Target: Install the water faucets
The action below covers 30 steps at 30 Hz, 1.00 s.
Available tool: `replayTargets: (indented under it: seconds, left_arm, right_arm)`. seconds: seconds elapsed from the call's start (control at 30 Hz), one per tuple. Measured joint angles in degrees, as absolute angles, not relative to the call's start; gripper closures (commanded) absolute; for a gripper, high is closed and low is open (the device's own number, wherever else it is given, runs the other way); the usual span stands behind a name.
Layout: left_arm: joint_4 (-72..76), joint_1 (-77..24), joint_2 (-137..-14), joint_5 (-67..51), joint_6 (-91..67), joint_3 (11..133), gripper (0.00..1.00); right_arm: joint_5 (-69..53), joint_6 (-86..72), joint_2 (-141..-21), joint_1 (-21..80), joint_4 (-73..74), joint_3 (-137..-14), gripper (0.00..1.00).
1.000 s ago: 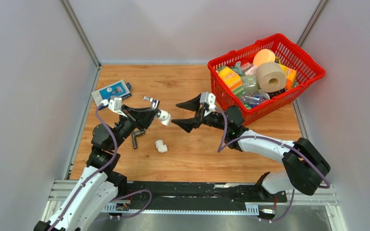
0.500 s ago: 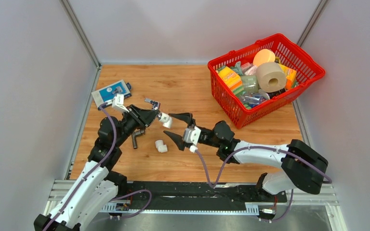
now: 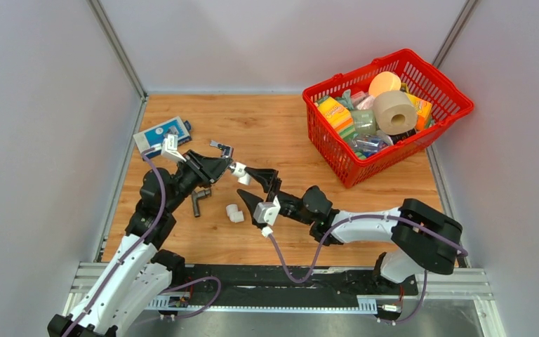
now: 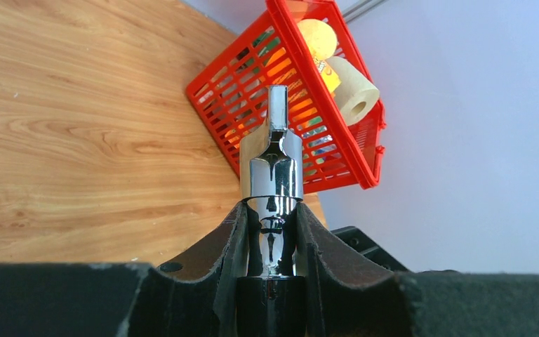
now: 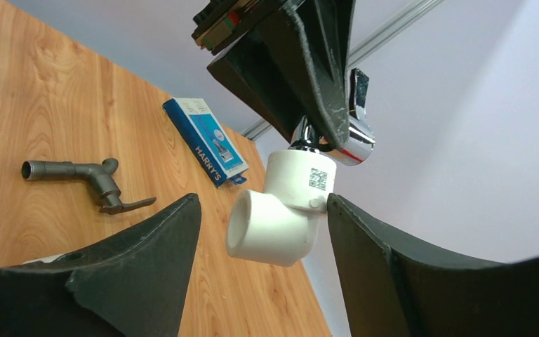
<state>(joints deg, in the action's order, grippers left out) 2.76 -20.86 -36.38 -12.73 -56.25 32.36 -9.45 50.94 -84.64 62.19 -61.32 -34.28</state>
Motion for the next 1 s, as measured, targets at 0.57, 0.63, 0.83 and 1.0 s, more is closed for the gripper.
replayTargets:
  seconds: [0.57, 0.63, 0.83, 1.0]
  left_arm:
    - [1.0, -20.1, -36.9, -11.2, -60.0, 32.3, 1.00]
    - [0.8, -20.1, -36.9, -10.6, -60.1, 32.3, 1.00]
    - [0.6, -20.0, -36.4, -10.4, -58.7, 32.3, 1.00]
    - [3.6, -20.2, -35.3, -13.6, -53.3, 32.4, 1.00]
  right_arm:
    - [5.9, 69.2, -102.4, 66.3, -81.2, -37.2, 0.61]
    - [7.2, 70.8, -104.2, 66.6, -82.6, -38.0, 0.72]
    - [7.7, 68.8, -104.3, 66.7, -82.8, -38.4, 1.00]
    - [4.3, 59.0, -97.0, 66.3, -76.8, -37.2, 1.00]
